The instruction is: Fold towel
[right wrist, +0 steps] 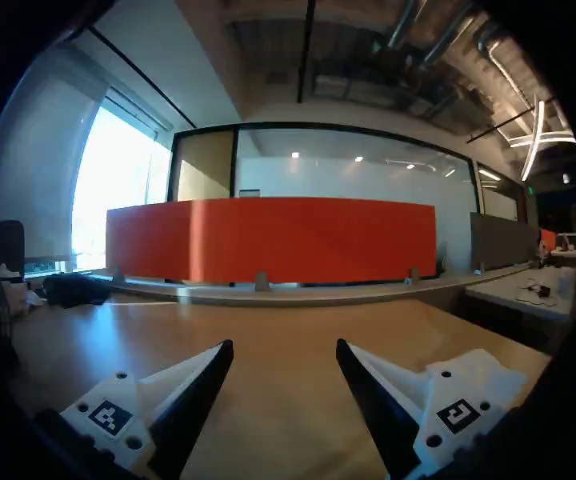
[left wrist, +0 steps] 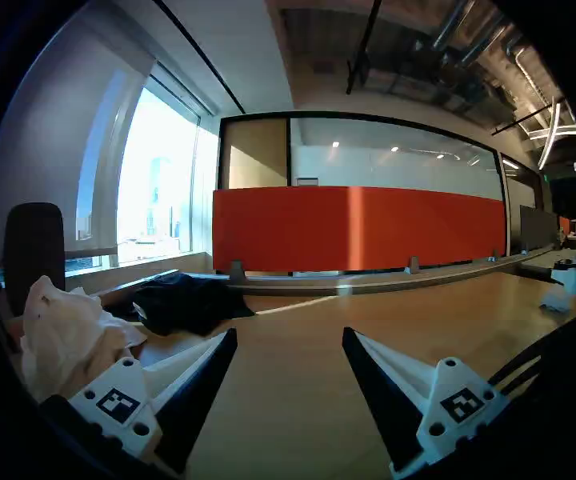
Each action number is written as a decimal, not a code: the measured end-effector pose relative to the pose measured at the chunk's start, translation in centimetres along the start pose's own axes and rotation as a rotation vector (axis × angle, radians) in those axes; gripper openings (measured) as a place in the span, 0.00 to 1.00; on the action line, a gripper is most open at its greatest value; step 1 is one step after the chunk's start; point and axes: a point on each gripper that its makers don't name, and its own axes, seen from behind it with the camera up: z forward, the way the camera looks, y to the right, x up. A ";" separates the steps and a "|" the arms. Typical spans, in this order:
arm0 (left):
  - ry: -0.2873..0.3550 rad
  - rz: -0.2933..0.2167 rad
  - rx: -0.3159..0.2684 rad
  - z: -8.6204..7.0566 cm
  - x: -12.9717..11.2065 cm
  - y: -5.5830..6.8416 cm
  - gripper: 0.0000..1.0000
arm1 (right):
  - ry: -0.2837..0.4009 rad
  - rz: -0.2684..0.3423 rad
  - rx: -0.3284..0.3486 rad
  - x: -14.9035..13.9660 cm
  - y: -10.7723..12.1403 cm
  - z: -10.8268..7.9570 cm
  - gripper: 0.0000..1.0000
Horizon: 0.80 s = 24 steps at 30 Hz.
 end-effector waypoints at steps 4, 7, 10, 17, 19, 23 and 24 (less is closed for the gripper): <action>0.000 0.000 0.000 0.0 0.1 0.0 0.97 | 0.000 0.000 0.000 -0.1 0.0 0.0 0.99; -0.001 0.000 0.000 -0.1 0.1 0.0 0.98 | 0.000 0.000 0.000 -0.1 0.1 0.0 0.99; -0.001 0.001 0.000 -0.1 0.2 0.0 0.98 | 0.001 0.000 0.000 -0.1 0.1 0.0 0.99; -0.002 0.001 0.000 -0.2 0.6 -0.1 0.98 | 0.001 0.000 0.000 -0.1 0.1 0.0 0.99; -0.003 0.001 0.000 -0.2 0.7 -0.1 0.98 | 0.001 0.000 0.000 -0.2 0.0 0.0 0.99; -0.003 0.001 0.000 -0.3 0.8 -0.1 0.98 | 0.001 0.000 0.000 -0.2 0.0 0.0 0.99; -0.003 0.001 0.000 -0.3 0.9 -0.1 0.98 | 0.001 0.000 0.000 -0.2 0.0 0.0 0.99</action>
